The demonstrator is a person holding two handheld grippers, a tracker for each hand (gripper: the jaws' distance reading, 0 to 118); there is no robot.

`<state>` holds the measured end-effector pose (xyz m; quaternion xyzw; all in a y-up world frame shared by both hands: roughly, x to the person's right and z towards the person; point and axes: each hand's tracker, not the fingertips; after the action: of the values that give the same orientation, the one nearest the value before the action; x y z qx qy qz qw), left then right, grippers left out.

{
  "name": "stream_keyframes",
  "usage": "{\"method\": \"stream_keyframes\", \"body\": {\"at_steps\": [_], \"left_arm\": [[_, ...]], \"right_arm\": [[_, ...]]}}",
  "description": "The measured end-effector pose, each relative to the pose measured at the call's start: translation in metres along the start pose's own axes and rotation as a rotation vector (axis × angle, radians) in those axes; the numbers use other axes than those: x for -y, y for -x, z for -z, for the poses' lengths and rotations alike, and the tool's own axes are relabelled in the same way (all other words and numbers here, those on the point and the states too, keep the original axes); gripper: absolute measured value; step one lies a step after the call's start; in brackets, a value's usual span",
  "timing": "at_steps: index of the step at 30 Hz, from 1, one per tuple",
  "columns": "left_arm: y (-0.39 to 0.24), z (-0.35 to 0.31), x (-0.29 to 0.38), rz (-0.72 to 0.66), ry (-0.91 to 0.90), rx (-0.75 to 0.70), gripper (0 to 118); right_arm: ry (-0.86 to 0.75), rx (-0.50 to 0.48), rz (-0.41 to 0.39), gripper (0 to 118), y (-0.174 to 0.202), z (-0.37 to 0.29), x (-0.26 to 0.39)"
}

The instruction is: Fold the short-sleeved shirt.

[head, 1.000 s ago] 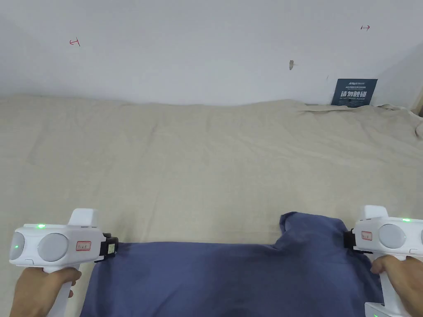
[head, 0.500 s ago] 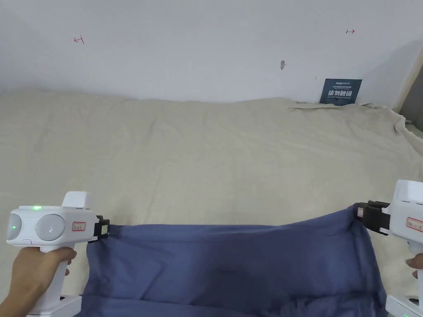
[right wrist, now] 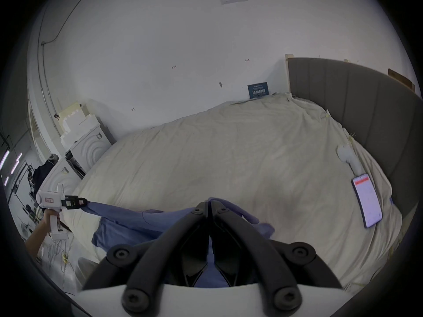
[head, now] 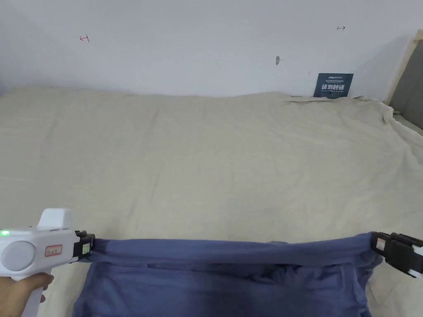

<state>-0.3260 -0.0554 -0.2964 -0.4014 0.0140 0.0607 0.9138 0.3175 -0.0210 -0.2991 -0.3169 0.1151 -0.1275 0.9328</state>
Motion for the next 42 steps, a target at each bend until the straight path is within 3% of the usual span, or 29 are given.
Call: {"method": "stream_keyframes", "body": {"at_steps": [14, 20, 30, 34, 35, 37, 39, 40, 42], "left_arm": [[0.000, 0.021, 0.102, 0.038, 0.085, -0.072, 0], [-0.002, 0.031, 0.121, 0.053, 0.107, -0.101, 0], [-0.007, 0.031, 0.126, 0.046, 0.104, -0.122, 2], [-0.005, 0.026, 0.121, 0.009, 0.117, -0.128, 15], [-0.003, 0.024, 0.119, 0.000, 0.117, -0.140, 25], [0.001, 0.020, 0.113, -0.024, 0.108, -0.157, 72], [0.003, 0.009, 0.103, -0.054, 0.066, -0.139, 108], [0.003, 0.002, 0.097, -0.073, 0.025, -0.122, 113], [0.003, -0.011, 0.084, -0.095, -0.027, -0.101, 113]], "right_arm": [[0.156, 0.126, 0.135, 0, -0.034, 0.009, 0.118], [0.222, 0.211, 0.088, 0, -0.034, 0.028, 0.143], [0.238, 0.253, 0.062, 0, -0.023, 0.031, 0.142], [0.225, 0.272, 0.033, 2, -0.011, 0.022, 0.132], [0.214, 0.294, 0.006, 4, -0.007, 0.019, 0.127], [0.172, 0.278, -0.014, 35, 0.001, 0.011, 0.116], [0.101, 0.268, -0.022, 76, 0.011, 0.001, 0.101], [0.072, 0.262, -0.029, 85, 0.017, -0.003, 0.094], [0.014, 0.250, -0.043, 88, 0.028, -0.012, 0.077]]}}
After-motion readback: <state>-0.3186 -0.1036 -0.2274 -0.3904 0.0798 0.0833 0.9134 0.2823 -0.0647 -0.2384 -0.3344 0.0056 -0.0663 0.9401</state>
